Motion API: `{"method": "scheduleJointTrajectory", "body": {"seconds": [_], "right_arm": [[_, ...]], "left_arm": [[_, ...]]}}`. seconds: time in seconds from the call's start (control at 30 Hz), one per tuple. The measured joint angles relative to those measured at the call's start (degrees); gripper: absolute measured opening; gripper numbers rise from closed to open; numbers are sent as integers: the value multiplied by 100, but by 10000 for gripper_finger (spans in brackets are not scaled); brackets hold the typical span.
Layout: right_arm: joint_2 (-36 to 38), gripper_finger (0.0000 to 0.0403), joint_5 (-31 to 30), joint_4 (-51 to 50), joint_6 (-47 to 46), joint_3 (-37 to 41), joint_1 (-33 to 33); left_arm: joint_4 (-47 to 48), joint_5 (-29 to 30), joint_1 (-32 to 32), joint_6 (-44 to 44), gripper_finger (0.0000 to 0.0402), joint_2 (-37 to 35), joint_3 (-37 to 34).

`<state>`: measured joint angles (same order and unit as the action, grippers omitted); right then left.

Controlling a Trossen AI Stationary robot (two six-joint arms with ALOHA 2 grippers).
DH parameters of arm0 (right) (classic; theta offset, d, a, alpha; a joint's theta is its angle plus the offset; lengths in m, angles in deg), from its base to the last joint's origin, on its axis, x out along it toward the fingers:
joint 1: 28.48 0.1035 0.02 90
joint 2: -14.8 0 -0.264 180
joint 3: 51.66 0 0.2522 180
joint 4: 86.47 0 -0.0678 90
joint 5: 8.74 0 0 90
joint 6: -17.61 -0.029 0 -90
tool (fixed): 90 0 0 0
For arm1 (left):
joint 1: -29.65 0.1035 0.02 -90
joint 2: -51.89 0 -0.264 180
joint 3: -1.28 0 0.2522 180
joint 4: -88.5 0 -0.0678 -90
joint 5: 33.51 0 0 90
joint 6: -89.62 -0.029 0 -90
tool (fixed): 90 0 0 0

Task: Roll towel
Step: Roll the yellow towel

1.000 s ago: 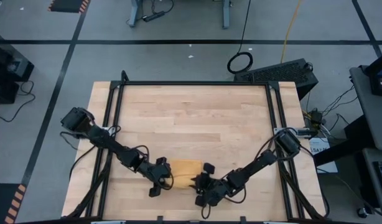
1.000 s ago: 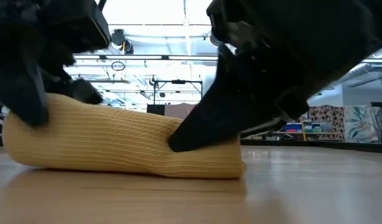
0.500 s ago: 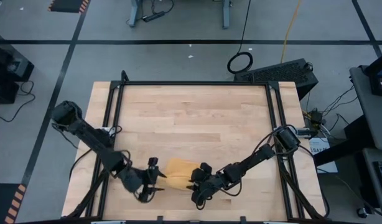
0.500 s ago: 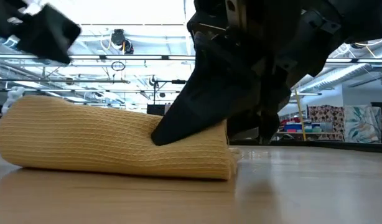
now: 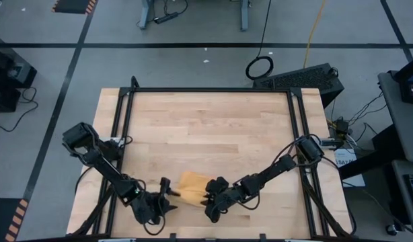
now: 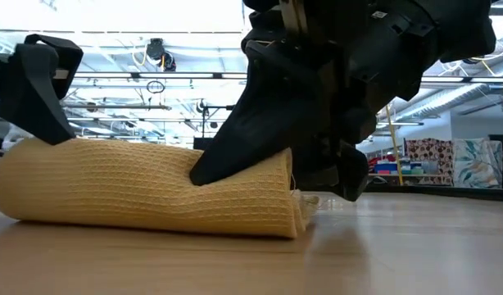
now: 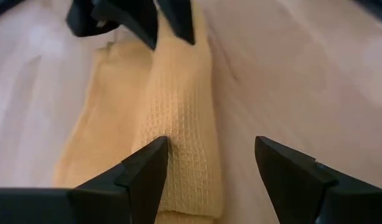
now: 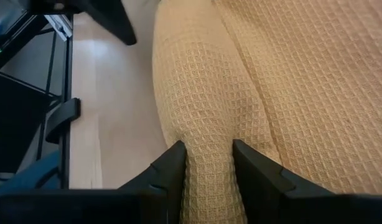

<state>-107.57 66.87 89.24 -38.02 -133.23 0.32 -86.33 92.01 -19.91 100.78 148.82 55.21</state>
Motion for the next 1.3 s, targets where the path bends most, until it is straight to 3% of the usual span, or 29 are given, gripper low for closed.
{"method": "scheduleJointTrajectory", "body": {"seconds": [0.33,0.77,0.87,1.13,1.3], "right_arm": [[0,116,104,10,-23,0,-6],[93,119,139,46,296,12,-35],[256,133,129,-10,594,23,-28],[760,207,-298,-744,1746,46,172],[861,256,-1106,-853,2223,41,569]], "left_arm": [[424,342,154,-121,247,10,6],[745,-1233,1049,37,242,9,17],[771,-1610,1231,41,212,4,21],[723,-2402,1568,13,60,-9,28],[695,-2948,1674,244,58,-49,28]]}}
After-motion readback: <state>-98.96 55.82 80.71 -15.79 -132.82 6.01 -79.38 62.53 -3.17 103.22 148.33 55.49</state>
